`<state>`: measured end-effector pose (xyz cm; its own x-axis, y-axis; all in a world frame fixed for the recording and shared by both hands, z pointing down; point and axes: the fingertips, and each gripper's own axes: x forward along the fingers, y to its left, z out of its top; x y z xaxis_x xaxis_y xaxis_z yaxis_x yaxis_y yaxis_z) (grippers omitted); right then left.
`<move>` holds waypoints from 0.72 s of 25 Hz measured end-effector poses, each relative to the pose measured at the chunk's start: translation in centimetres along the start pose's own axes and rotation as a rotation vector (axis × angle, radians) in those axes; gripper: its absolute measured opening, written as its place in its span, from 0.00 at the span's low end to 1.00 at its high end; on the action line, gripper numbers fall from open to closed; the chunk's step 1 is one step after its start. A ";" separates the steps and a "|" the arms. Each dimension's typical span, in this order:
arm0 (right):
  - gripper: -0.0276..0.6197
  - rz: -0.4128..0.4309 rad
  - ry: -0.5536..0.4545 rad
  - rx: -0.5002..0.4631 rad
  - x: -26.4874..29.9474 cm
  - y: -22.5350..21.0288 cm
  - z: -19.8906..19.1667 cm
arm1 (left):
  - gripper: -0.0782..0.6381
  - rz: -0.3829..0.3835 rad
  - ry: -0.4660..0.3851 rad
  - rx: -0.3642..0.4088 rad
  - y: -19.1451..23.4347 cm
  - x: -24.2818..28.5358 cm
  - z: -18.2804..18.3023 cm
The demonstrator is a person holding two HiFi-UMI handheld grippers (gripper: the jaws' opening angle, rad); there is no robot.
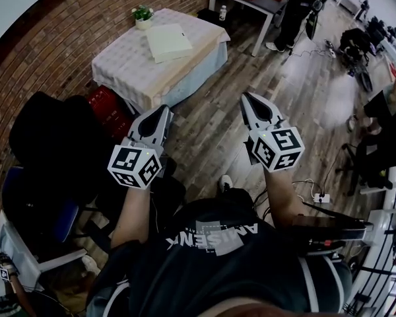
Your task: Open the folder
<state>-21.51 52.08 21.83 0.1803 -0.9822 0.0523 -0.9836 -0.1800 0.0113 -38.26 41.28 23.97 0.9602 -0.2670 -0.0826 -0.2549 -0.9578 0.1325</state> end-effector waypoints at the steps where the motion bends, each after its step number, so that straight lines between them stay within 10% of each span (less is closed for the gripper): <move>1: 0.10 0.005 0.001 0.002 0.4 -0.2 -0.1 | 0.13 -0.015 -0.014 0.013 -0.2 0.2 0.2; 18: 0.10 0.107 -0.001 0.059 10.6 -13.8 -0.6 | 0.13 0.109 -0.068 -0.018 2.4 13.5 0.8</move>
<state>-6.00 44.22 22.81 0.0747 -0.9960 0.0488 -0.9956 -0.0772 -0.0528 -26.02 35.33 22.41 0.9168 -0.3764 -0.1332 -0.3546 -0.9209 0.1620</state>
